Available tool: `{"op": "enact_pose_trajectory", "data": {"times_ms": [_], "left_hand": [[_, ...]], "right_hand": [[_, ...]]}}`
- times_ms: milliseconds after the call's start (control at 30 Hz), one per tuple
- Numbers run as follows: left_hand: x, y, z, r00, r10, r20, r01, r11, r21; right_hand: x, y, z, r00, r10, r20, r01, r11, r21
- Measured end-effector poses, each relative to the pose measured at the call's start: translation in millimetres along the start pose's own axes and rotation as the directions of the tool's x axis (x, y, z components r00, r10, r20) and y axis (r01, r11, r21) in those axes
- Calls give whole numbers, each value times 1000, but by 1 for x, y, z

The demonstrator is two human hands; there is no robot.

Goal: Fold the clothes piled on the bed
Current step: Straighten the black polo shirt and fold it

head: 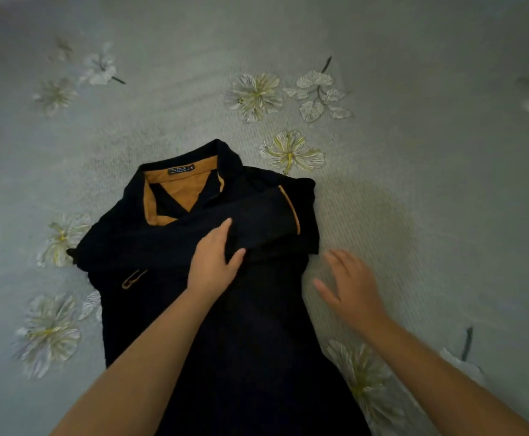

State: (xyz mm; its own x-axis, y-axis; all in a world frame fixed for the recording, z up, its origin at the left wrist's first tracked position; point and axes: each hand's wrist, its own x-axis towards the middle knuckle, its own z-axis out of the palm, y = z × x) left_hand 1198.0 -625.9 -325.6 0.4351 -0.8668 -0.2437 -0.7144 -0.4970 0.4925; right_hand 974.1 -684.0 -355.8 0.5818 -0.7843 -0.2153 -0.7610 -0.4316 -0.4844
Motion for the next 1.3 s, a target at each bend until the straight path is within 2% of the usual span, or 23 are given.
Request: {"op": "enact_pose_trajectory", "data": {"times_ms": [100, 200, 233, 300, 367, 433, 533, 633, 767, 867, 933, 967, 1133, 1200, 1233, 1300], "left_hand": [[-11, -45, -8, 990, -39, -135, 72, 966, 248], [-20, -87, -12, 971, -33, -238, 120, 923, 364], [-23, -98, -13, 966, -68, -248, 159, 917, 367], [-31, -115, -15, 936, -226, -269, 302, 907, 292], [-39, -130, -15, 889, -373, -268, 430, 880, 203], [-41, -144, -18, 876, -392, -279, 450, 874, 185], [-33, -166, -28, 864, -428, -263, 477, 864, 159], [-32, -179, -39, 927, -281, -249, 333, 922, 200], [-43, -197, -50, 970, -150, -193, 194, 953, 232], [-41, -196, -59, 961, -199, -193, 225, 967, 123], [-33, -195, -60, 943, -207, -262, 240, 966, 101], [-27, -198, -59, 936, -192, -294, 236, 964, 123], [-3, -206, -56, 955, -133, -266, 188, 963, 192], [0, -210, -67, 951, -90, -295, 141, 978, 155], [0, -214, -75, 939, -60, -338, 114, 983, 142], [-5, -222, -95, 923, -16, -386, 64, 992, 113]], "right_hand": [[42, -24, 3, 996, 32, -86, -20, 990, 137], [87, -46, 7, 986, 122, -112, -104, 983, 151], [100, -51, 10, 981, 161, -108, -147, 981, 123], [121, -62, 15, 966, 243, -83, -237, 968, 79], [134, -70, 19, 963, 259, -73, -250, 962, 113], [139, -73, 16, 980, 168, -102, -151, 977, 153], [139, -64, -4, 963, 50, -266, -6, 986, 165], [136, -53, -26, 936, 121, -331, -65, 982, 177], [127, -42, -22, 958, 208, -195, -185, 974, 132], [120, -49, -17, 949, 291, -121, -273, 951, 144], [117, -62, -14, 941, 322, -100, -305, 940, 151], [116, -67, -11, 948, 300, -107, -286, 949, 133], [117, -76, -15, 950, 242, -199, -226, 969, 103], [120, -81, -31, 919, 290, -268, -255, 954, 160], [124, -83, -40, 884, 363, -294, -300, 924, 238], [134, -87, -58, 803, 549, -232, -396, 782, 481]]}}
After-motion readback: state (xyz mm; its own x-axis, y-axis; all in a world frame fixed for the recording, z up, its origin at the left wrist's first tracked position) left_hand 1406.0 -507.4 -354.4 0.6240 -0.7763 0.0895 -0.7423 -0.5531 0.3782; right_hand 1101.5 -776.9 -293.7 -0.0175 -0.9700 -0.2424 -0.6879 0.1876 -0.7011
